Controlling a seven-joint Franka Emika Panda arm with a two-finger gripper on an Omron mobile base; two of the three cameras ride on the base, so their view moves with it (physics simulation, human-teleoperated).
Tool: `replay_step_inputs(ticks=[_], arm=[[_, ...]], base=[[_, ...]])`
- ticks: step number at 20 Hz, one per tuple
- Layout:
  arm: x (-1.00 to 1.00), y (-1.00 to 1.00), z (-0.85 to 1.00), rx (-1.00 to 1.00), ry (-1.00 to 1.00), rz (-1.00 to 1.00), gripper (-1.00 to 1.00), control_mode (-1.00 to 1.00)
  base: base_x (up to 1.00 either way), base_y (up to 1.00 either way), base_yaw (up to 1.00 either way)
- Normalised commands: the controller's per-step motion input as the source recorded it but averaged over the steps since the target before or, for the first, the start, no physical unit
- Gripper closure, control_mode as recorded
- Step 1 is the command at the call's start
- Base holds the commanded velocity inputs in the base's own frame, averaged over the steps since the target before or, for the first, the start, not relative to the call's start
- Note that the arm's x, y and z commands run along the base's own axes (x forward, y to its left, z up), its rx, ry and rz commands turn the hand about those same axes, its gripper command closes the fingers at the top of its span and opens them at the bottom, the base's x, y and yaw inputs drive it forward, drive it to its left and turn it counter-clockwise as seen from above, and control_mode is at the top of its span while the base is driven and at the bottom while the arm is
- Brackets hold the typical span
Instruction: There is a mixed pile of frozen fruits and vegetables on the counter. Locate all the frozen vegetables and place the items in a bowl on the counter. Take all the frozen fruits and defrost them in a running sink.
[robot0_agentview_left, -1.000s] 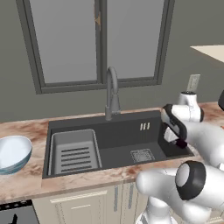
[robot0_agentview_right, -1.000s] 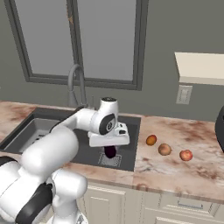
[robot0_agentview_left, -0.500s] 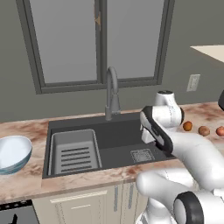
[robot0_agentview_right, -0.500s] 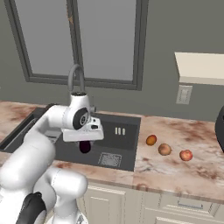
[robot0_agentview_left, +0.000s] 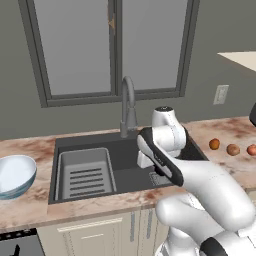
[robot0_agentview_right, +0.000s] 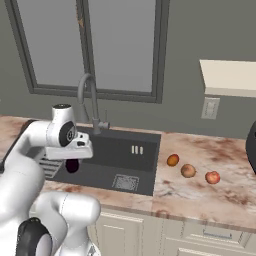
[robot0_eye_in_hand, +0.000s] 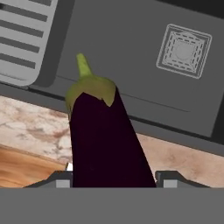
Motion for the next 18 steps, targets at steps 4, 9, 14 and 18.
replay_step_inputs(ticks=[4,9,14,18], arm=[[0.0,0.91,0.03,0.01,0.0,0.01,1.0,-1.0],[0.1,0.99,0.03,0.0,0.02,0.05,1.0,-1.0],[0.19,0.93,0.1,0.0,0.03,0.03,1.0,-1.0],[0.28,0.78,0.22,0.01,0.03,0.01,1.0,-1.0]], base=[[0.0,0.0,0.0],[0.0,0.0,0.0],[0.0,0.0,0.0],[0.0,0.0,0.0]])
